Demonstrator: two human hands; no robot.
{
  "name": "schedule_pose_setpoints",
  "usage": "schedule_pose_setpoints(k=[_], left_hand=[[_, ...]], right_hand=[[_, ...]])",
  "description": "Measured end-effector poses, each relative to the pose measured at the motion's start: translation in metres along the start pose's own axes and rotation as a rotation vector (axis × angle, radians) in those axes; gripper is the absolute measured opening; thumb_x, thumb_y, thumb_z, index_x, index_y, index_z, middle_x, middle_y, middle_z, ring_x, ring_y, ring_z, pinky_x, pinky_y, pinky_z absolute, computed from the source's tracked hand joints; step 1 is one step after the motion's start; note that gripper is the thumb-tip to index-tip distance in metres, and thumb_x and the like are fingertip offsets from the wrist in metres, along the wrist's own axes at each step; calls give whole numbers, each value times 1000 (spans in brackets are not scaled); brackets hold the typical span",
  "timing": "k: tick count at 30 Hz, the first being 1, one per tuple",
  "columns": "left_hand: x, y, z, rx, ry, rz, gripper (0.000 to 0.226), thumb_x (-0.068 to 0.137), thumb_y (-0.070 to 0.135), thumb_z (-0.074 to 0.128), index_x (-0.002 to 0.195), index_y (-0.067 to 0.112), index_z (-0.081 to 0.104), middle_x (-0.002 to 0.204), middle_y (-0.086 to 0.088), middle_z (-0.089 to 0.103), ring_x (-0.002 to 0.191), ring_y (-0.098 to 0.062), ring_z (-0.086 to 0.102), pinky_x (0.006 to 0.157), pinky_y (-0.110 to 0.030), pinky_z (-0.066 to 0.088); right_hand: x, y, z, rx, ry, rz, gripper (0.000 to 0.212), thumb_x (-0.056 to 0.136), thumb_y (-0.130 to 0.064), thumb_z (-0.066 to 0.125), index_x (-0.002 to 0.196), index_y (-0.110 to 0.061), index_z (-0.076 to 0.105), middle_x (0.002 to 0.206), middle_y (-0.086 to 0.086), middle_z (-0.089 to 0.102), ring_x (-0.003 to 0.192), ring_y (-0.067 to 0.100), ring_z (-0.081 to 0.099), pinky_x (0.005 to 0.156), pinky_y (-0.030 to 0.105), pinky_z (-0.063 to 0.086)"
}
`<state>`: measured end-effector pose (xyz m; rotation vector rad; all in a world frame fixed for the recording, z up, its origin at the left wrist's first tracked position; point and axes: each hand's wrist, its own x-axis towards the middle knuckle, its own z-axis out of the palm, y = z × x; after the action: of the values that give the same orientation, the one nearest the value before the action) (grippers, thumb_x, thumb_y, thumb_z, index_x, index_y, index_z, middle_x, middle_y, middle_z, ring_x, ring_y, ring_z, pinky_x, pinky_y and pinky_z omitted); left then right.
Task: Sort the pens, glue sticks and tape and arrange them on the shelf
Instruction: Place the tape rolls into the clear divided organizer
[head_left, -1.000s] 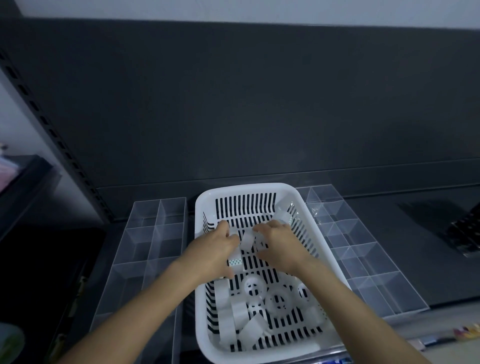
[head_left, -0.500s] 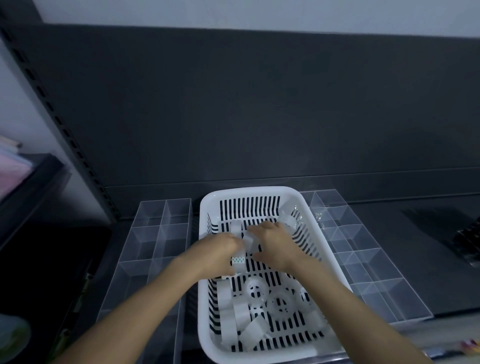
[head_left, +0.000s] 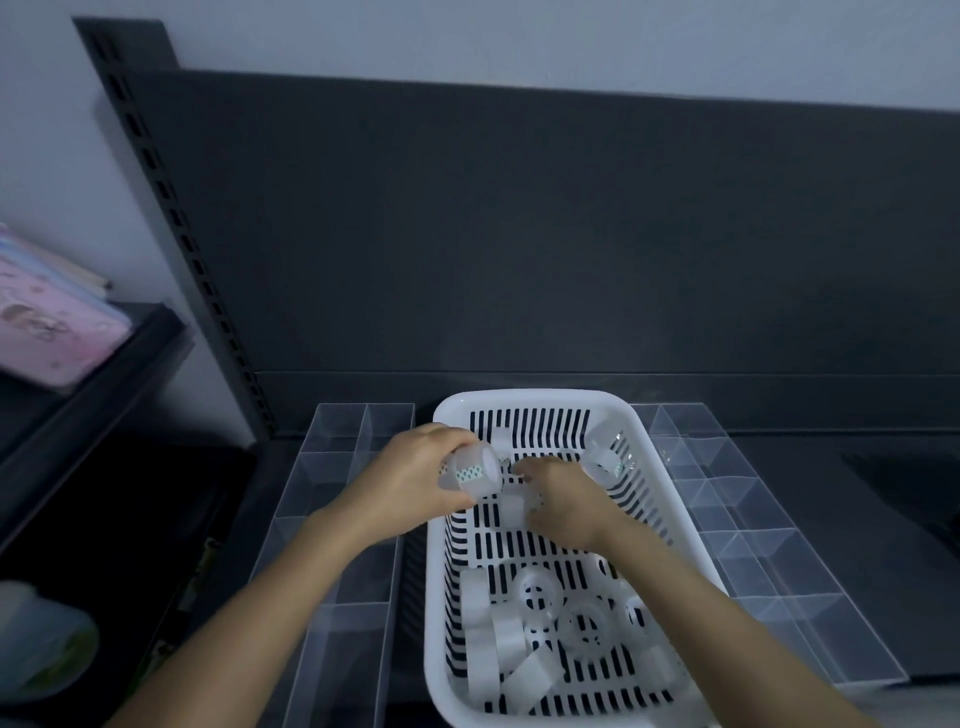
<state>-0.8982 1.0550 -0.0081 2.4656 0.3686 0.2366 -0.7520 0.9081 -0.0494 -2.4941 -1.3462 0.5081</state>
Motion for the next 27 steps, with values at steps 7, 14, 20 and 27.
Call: schedule_pose_setpoints(k=[7,14,20,27], left_hand=[[-7,-6,-8,-42,85,-27,46,75,25,76,118,29,60,106,16,55,94,0,55,78,-13,45],[-17,-13,-16,-44,111,-59,49,75,24,78,120,29,58,109,16,55,95,3,53,76,-7,40],[-23,-19,-22,-48,146,-69,50,73,26,79,119,31,59,107,19,55,96,2,55,77,-9,42],[-32,-31,-31,-31,179,-103,50,71,25,80,116,30,61,105,18,56,95,-1,56,82,-18,47]], right_hand=[[5,-16,2,120,-5,-28,61,80,-6,57,139,-14,45,125,12,51,110,22,52,86,24,43],[3,-24,14,-33,-256,-106,54,80,-17,63,132,-14,51,124,9,57,118,22,49,96,34,44],[4,-40,2,-96,-150,-179,39,76,-6,60,115,-10,58,112,8,60,105,24,55,89,36,49],[11,-65,18,-257,-253,-99,18,80,-10,57,92,-15,44,87,2,50,83,21,50,64,28,41]])
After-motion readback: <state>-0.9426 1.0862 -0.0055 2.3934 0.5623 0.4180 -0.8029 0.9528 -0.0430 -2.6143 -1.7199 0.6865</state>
